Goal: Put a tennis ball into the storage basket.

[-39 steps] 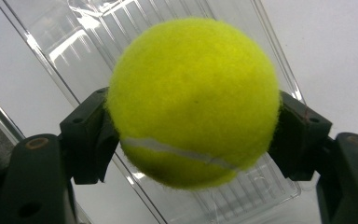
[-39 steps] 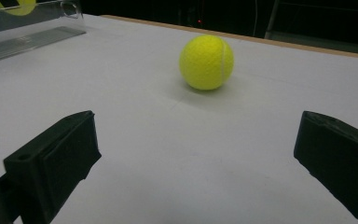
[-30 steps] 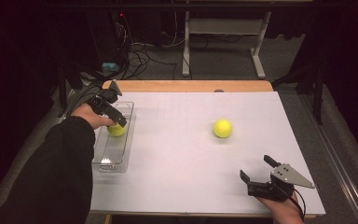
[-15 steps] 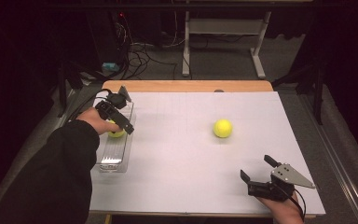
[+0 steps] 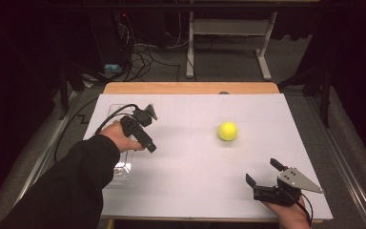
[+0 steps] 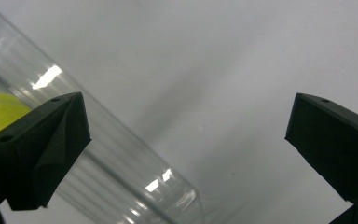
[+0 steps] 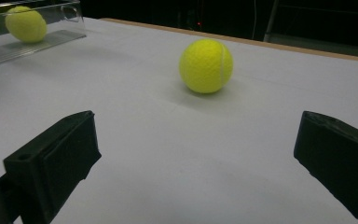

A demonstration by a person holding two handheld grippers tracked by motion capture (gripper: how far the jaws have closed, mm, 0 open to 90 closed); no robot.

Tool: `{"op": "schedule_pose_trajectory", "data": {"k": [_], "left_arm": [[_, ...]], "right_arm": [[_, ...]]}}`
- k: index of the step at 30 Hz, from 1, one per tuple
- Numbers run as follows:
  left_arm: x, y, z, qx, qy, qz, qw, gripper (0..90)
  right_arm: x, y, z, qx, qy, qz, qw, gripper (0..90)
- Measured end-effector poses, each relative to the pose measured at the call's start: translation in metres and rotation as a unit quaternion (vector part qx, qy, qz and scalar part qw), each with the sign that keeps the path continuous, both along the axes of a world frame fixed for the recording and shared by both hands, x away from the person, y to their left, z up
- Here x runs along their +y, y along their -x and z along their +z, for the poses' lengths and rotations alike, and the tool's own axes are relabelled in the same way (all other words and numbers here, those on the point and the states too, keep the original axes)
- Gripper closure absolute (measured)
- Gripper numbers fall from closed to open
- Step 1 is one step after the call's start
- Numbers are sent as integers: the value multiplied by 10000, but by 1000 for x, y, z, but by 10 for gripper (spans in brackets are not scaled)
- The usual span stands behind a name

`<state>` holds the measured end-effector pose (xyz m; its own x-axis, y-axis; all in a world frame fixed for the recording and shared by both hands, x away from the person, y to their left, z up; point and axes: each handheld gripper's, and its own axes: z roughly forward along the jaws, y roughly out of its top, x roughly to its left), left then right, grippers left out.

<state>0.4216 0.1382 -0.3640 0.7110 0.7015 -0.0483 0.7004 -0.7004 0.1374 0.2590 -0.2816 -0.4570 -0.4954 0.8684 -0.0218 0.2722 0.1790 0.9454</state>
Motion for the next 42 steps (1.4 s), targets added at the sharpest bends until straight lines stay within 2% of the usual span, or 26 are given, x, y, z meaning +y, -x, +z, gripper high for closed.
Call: {"op": "schedule_pose_trajectory", "data": {"k": [10, 15, 20, 28, 32, 35, 39, 40, 41, 42], "left_arm": [[-38, 20, -15, -33, -16, -319, 9995, 5], [-49, 28, -17, -52, 24, -440, 9990, 5], [-51, 32, -17, -2, 58, -512, 9987, 4], [-44, 38, -22, -22, 65, -530, 9986, 4], [-40, 40, -24, -3, 85, -482, 9988, 5], [-39, 42, -23, 38, 70, -556, 9984, 5], [-39, 45, -22, -7, 61, -576, 9983, 5], [-39, 45, -22, -7, 61, -576, 9983, 5], [-39, 46, -23, -6, 47, -594, 9982, 5], [-39, 46, -23, -6, 47, -594, 9982, 5]], "right_arm": [[0, 0, 0, 4, 6, 8, 10000, 0], [1, -1, -1, 6, 7, 8, 10000, 0], [1, -2, 0, 4, -51, -25, 10000, 0], [5, -9, 0, 9, 88, -149, 9998, 0], [9, -19, 4, 28, 164, -239, 9996, 0], [15, -35, 7, 64, 260, -305, 9992, 0], [23, -55, 10, 112, 407, -335, 9985, 0], [23, -55, 10, 112, 407, -335, 9985, 0], [26, -67, 11, 158, 438, -368, 9982, 0], [26, -67, 11, 158, 438, -368, 9982, 0]]}}
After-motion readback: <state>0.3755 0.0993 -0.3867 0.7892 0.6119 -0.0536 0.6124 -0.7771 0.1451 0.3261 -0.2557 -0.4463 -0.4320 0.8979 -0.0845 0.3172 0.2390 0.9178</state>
